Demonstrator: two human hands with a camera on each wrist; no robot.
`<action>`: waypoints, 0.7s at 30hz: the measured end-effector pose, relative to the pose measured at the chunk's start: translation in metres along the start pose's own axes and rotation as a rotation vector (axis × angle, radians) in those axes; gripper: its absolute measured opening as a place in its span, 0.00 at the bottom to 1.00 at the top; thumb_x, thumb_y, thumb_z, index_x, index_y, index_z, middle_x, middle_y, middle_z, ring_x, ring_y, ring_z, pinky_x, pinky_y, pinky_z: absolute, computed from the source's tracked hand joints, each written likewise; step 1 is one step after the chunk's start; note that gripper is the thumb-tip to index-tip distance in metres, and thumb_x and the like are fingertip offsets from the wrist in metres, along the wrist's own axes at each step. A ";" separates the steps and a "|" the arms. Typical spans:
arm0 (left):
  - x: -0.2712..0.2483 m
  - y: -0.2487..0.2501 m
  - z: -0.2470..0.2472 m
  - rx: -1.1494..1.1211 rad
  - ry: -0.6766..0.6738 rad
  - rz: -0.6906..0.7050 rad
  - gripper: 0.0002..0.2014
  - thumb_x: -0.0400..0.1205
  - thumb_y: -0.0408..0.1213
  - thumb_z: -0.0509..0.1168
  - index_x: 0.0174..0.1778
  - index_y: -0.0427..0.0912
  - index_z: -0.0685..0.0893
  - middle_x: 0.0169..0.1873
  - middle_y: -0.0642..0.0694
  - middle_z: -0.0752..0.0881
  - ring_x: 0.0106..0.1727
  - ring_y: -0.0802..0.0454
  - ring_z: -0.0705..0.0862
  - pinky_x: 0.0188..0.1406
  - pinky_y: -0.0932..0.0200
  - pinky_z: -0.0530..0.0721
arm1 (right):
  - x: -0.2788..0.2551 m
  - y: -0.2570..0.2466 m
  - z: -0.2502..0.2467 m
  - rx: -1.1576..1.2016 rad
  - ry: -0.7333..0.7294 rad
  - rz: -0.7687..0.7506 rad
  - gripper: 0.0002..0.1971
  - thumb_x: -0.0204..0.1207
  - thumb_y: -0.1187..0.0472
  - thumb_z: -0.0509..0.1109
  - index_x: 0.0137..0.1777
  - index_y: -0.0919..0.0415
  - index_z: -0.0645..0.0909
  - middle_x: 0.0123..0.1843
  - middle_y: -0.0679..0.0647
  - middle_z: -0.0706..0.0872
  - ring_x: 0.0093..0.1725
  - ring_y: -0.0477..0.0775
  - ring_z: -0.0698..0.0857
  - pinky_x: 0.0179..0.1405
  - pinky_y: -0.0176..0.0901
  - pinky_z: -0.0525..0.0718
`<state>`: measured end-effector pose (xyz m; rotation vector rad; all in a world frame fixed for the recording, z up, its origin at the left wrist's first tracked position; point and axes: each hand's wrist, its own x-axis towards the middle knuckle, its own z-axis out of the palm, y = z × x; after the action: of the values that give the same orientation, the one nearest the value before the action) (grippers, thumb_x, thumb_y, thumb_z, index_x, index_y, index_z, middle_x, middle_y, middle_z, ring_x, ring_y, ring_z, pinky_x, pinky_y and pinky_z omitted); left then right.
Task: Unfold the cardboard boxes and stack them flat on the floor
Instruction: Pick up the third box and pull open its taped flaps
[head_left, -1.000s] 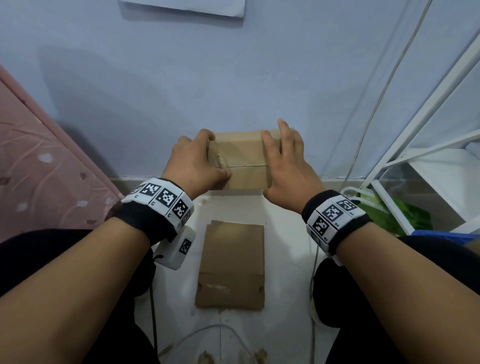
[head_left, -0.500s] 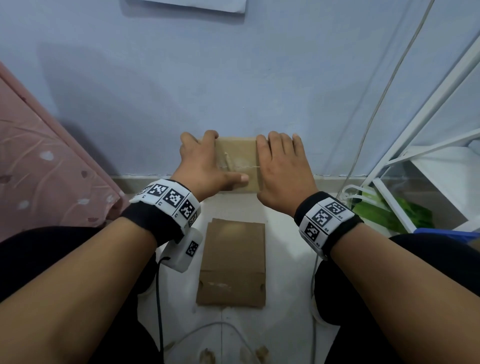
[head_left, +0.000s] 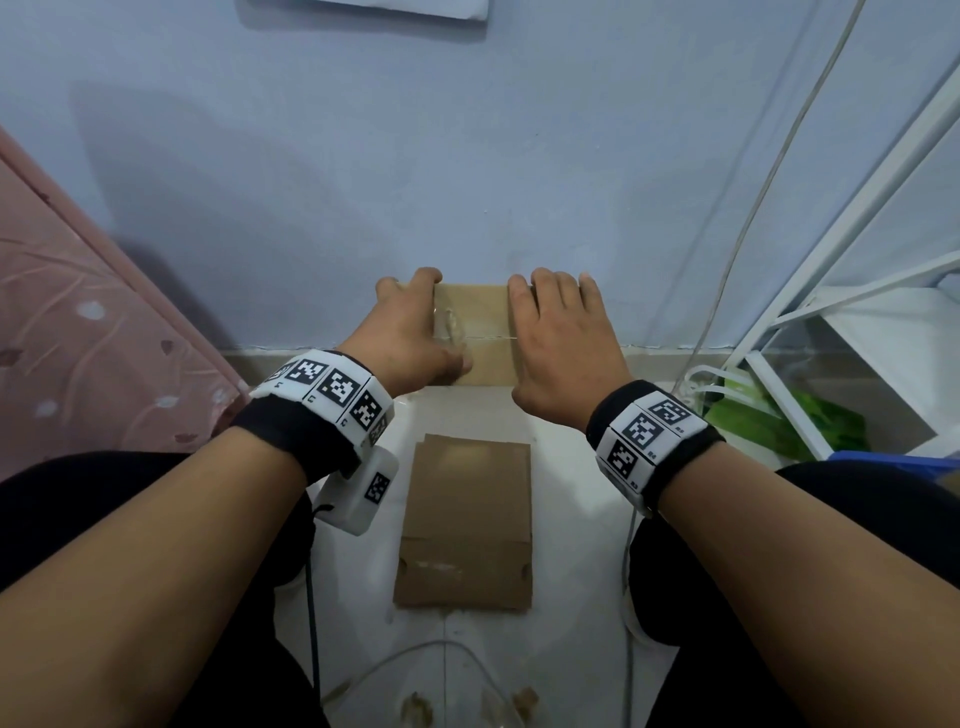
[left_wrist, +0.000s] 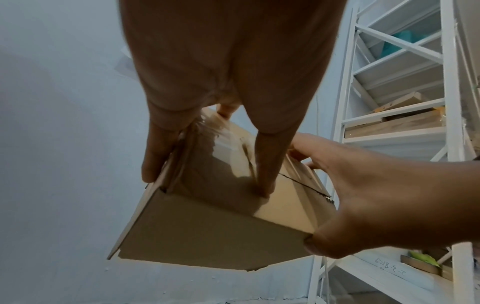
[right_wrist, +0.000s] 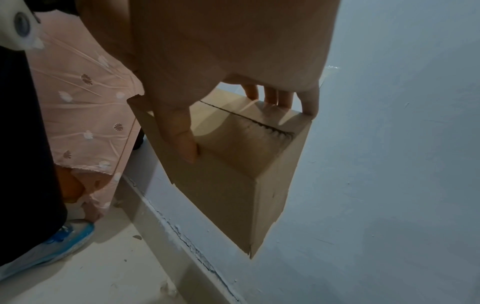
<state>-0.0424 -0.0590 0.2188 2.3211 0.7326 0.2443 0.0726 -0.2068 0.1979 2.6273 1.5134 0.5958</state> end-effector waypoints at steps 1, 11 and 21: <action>-0.001 0.001 0.000 -0.002 -0.016 0.002 0.44 0.76 0.39 0.78 0.85 0.49 0.60 0.74 0.40 0.63 0.55 0.44 0.84 0.46 0.62 0.81 | 0.000 0.001 0.000 -0.003 -0.006 0.002 0.47 0.54 0.58 0.75 0.78 0.68 0.66 0.68 0.66 0.74 0.66 0.70 0.75 0.78 0.71 0.66; 0.010 0.008 -0.018 -0.352 0.228 -0.102 0.13 0.88 0.46 0.57 0.45 0.46 0.84 0.46 0.38 0.89 0.49 0.43 0.85 0.57 0.50 0.80 | 0.002 -0.001 -0.003 0.006 0.036 -0.011 0.46 0.55 0.58 0.75 0.77 0.68 0.67 0.68 0.65 0.75 0.66 0.70 0.75 0.77 0.70 0.66; 0.004 0.014 -0.013 -0.347 0.140 -0.116 0.26 0.88 0.40 0.60 0.83 0.35 0.71 0.75 0.35 0.78 0.76 0.38 0.76 0.67 0.56 0.75 | 0.003 -0.003 -0.004 0.002 0.059 -0.032 0.45 0.55 0.59 0.74 0.77 0.67 0.68 0.69 0.66 0.75 0.67 0.70 0.75 0.77 0.70 0.66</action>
<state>-0.0379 -0.0576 0.2379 1.9412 0.8196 0.4475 0.0698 -0.2032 0.2020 2.6037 1.5693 0.6756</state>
